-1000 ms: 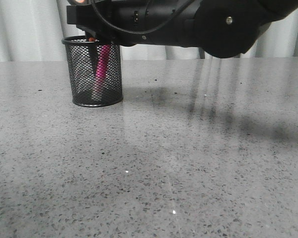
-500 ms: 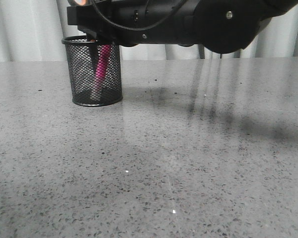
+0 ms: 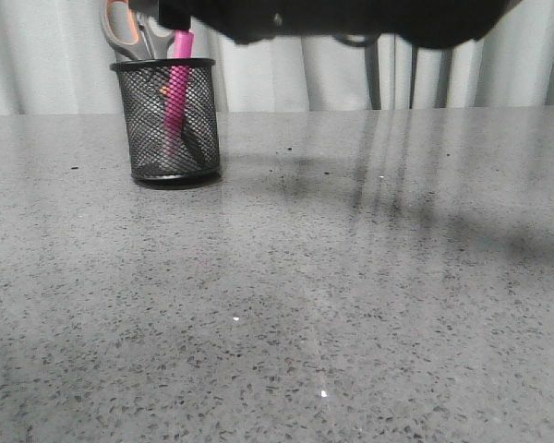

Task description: Put pen and scissors into bin

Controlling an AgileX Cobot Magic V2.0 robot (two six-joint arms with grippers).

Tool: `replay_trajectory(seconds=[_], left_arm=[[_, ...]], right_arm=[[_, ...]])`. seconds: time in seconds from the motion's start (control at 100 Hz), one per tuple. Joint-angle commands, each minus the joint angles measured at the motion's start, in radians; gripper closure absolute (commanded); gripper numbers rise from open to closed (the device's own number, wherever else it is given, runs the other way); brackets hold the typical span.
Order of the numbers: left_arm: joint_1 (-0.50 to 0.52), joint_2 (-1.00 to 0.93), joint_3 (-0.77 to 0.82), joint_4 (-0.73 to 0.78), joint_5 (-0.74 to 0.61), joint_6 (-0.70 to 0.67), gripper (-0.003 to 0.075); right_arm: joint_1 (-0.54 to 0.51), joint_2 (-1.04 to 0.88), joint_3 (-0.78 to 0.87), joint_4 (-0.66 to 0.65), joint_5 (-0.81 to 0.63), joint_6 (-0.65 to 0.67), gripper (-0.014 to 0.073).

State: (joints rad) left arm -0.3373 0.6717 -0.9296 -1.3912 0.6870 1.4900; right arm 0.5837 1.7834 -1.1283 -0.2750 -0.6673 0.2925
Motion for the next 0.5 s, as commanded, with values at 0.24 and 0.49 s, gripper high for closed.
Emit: replay_trajectory(seconds=[0.24, 0.49], left_arm=[[-0.009, -0.072, -0.003, -0.039, -0.217, -0.013, 0.0488], [-0.009, -0.335, 0.261, -0.022, -0.568, -0.090, 0.0666]], right_arm=[[-0.004, -0.293, 0.010, -0.075, -0.071, 0.001, 0.0440], [-0.004, -0.650, 0.191, -0.176, 0.173, 0.001, 0.0652]])
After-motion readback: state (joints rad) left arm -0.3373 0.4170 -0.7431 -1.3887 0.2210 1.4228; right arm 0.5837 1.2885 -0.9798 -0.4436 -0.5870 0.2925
